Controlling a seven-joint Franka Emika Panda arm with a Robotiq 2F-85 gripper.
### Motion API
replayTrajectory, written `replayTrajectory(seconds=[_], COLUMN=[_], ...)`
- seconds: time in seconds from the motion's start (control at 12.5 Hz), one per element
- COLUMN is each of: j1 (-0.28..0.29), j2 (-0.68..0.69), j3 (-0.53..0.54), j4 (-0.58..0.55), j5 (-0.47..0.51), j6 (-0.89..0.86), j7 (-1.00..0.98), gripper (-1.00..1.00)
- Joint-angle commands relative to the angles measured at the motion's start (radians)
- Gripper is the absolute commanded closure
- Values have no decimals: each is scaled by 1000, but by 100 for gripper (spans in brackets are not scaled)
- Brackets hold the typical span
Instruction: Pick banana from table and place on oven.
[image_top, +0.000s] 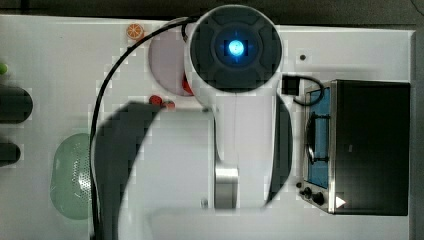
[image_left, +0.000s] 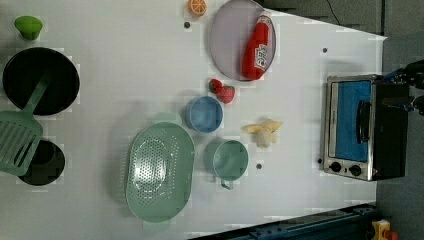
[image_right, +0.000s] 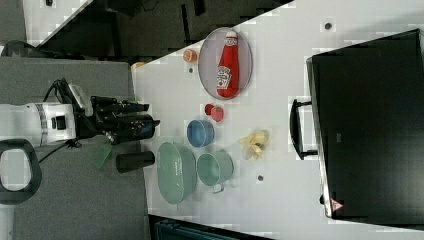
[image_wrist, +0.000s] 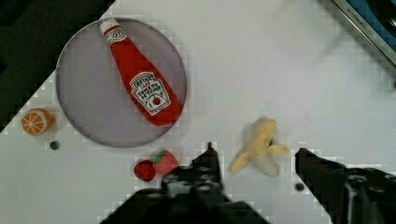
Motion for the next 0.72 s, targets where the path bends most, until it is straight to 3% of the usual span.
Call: replayTrajectory(seconds=[0.08, 0.24, 0.72], j1=[-27, -27, -27], j2=[-443, -442, -366], j3=[-27, -28, -25], j4=[-357, -360, -443], j5=[4, 4, 4], j6=[-108, -108, 37], j7=[97, 97, 97], gripper=[-59, -99, -100])
